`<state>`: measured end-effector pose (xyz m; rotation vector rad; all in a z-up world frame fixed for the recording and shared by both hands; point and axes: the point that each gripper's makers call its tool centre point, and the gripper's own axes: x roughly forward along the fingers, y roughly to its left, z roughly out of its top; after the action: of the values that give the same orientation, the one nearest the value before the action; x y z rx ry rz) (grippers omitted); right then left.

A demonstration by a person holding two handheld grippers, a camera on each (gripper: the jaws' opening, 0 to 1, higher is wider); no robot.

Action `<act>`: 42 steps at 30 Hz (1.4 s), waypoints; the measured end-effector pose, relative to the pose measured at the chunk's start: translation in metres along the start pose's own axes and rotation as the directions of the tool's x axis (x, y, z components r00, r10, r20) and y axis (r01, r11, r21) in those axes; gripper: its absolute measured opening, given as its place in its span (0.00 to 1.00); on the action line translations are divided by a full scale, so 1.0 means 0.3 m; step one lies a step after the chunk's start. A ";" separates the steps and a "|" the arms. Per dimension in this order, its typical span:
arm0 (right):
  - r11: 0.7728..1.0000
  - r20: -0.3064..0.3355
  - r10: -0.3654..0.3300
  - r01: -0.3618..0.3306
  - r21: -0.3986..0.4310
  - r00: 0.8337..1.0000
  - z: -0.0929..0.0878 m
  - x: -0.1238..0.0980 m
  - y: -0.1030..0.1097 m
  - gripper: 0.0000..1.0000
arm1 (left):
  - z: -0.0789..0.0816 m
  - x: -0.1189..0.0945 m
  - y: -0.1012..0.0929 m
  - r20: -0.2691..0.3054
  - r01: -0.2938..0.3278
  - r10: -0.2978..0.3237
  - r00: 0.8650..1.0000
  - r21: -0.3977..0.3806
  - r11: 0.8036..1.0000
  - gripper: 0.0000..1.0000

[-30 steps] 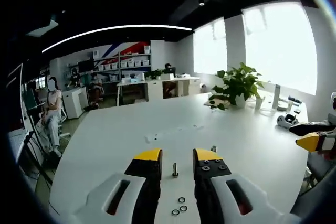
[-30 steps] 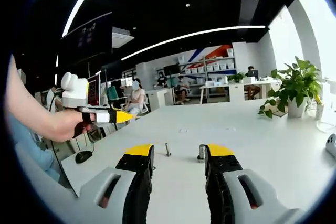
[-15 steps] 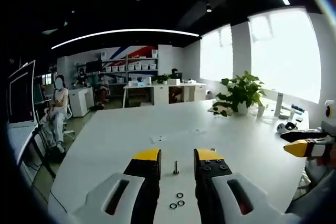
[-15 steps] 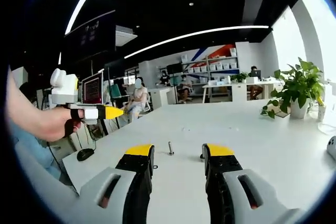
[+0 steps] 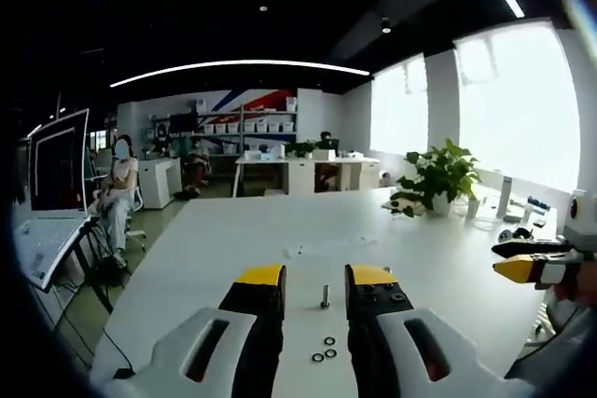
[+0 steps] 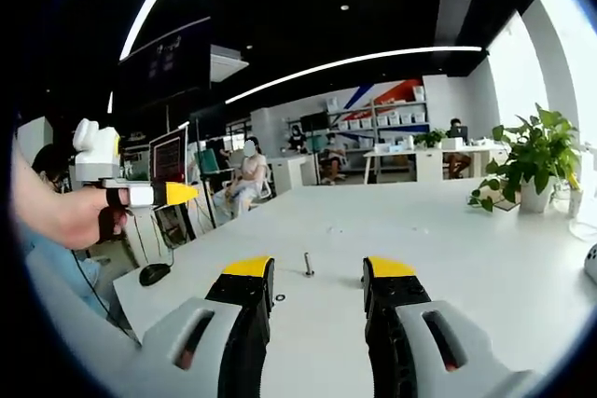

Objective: Place the washer onto the threaded stud by aligning its center hole with the stud, sliding it down to the base, and recovering from edge contact or off-axis alignment until the washer reaches the visible bottom stop.

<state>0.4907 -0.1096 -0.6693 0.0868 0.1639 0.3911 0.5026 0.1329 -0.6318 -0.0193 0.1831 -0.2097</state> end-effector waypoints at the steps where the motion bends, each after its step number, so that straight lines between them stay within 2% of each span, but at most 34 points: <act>1: 1.000 -0.001 -0.001 0.001 0.003 1.000 -0.001 -0.001 -0.002 0.40 | 0.000 -0.002 0.001 -0.001 0.000 0.000 1.000 0.001 1.000 0.23; 9: 1.000 0.000 -0.009 0.009 -0.023 1.000 0.013 -0.006 -0.001 0.40 | 0.009 -0.006 0.000 0.014 0.034 -0.034 0.999 0.005 0.999 0.24; 16: 0.999 0.000 -0.012 0.012 -0.049 1.000 0.021 -0.002 0.010 0.42 | 0.004 -0.010 0.039 0.024 0.045 -0.046 0.999 0.007 0.999 0.23; 20: 0.997 -0.005 -0.065 0.064 -0.036 0.998 0.022 -0.007 -0.026 0.43 | 0.009 -0.013 0.042 0.036 0.062 -0.062 0.997 0.021 0.998 0.23; 29: 0.992 -0.001 -0.117 0.116 -0.046 0.993 0.040 -0.014 -0.079 0.43 | 0.010 -0.001 0.045 0.052 0.095 -0.097 0.994 0.030 0.995 0.23; 36: 0.993 0.000 -0.108 0.108 -0.054 0.994 0.041 0.001 -0.065 0.43 | 0.004 0.003 0.042 0.053 0.105 -0.106 0.993 0.032 0.994 0.23; 42: 0.994 -0.009 -0.086 0.085 -0.066 0.996 0.026 0.009 -0.060 0.42 | -0.006 0.024 0.046 0.057 0.076 -0.078 0.995 0.024 0.997 0.24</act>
<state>0.5013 -0.1254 -0.6641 0.0123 0.1659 0.3110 0.5120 0.1449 -0.6353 -0.0112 0.1227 -0.2875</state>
